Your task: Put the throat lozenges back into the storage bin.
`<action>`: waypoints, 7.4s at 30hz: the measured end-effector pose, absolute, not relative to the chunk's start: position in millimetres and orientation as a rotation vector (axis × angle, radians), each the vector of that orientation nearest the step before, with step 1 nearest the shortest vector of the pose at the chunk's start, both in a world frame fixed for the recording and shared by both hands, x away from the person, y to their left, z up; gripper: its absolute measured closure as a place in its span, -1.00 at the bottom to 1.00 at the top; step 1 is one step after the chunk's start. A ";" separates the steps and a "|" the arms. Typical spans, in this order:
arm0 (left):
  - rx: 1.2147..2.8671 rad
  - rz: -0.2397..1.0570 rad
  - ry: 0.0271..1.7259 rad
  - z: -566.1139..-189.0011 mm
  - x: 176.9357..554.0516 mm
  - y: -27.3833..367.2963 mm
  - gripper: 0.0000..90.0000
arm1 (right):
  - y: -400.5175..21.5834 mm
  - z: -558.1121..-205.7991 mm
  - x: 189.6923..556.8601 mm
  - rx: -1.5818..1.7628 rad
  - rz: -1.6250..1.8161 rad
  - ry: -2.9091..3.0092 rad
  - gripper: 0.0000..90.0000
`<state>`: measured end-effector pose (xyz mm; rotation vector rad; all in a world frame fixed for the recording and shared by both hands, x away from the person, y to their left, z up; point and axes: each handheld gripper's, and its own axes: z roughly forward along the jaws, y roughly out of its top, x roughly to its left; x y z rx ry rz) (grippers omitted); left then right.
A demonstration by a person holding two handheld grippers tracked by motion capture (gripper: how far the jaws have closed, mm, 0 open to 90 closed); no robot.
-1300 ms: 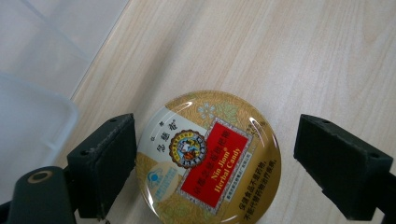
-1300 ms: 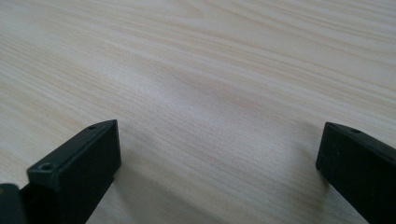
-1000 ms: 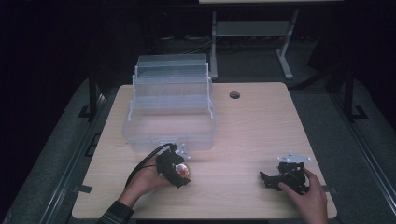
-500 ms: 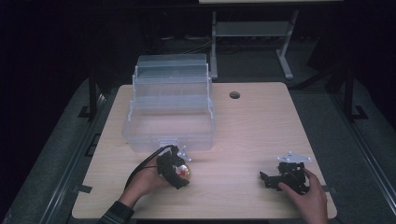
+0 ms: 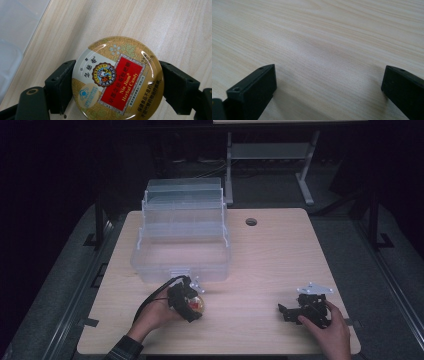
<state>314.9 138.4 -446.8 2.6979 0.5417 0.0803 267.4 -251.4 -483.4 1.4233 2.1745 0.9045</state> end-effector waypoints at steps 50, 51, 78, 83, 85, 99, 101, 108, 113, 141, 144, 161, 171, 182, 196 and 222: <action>2.642 0.058 0.474 -398.6 310.6 128.1 -0.56 | -251.4 -483.4 267.4 1.424 0.905 2.174 -1.00; 2.642 0.058 0.474 -398.6 310.6 128.1 -0.57 | -251.4 -483.4 267.4 1.424 0.905 2.174 -1.00; 2.643 0.082 0.459 -370.2 319.3 129.2 -0.57 | -251.3 -483.4 267.4 1.425 0.907 2.174 -1.00; 2.639 0.089 0.461 -365.4 321.0 129.5 -0.57 | -251.3 -483.3 267.4 1.425 0.906 2.175 -1.00; 2.639 0.091 0.459 -362.7 322.9 130.5 -0.57 | -251.3 -483.3 267.3 1.426 0.907 2.175 -1.00; 2.635 0.129 0.465 -346.0 331.6 134.7 -0.56 | -251.4 -483.3 267.3 1.424 0.906 2.175 -1.00; 2.631 0.131 0.471 -344.6 333.0 135.2 -0.57 | -251.4 -483.2 267.3 1.424 0.906 2.175 -1.00; 2.613 0.143 0.501 -340.6 339.3 138.3 -0.57 | -251.4 -483.3 267.3 1.424 0.906 2.174 -1.00; 2.607 0.145 0.523 -339.3 344.7 141.4 -0.57 | -251.3 -483.5 267.4 1.423 0.907 2.172 -1.00; 2.570 0.184 0.664 -332.6 378.2 161.6 -0.57 | -251.4 -483.4 267.4 1.423 0.905 2.175 -1.00; 2.566 0.182 0.690 -334.8 384.1 166.4 -0.56 | -251.3 -483.4 267.4 1.425 0.906 2.174 -1.00; 2.535 0.202 0.802 -339.2 403.2 189.3 -0.57 | -251.4 -483.4 267.5 1.424 0.905 2.174 -1.00; 2.535 0.208 0.857 -339.4 410.8 202.7 -0.56 | -251.4 -483.4 267.5 1.423 0.905 2.175 -1.00; 2.532 0.227 0.913 -336.8 418.2 217.5 -0.56 | -251.3 -483.5 267.7 1.422 0.906 2.174 -1.00; 2.526 0.240 0.973 -338.4 423.4 234.2 -0.56 | -251.3 -483.5 267.9 1.422 0.907 2.174 -1.00; 2.514 0.261 1.058 -346.0 426.6 262.1 -0.57 | -251.2 -483.5 268.1 1.423 0.907 2.173 -1.00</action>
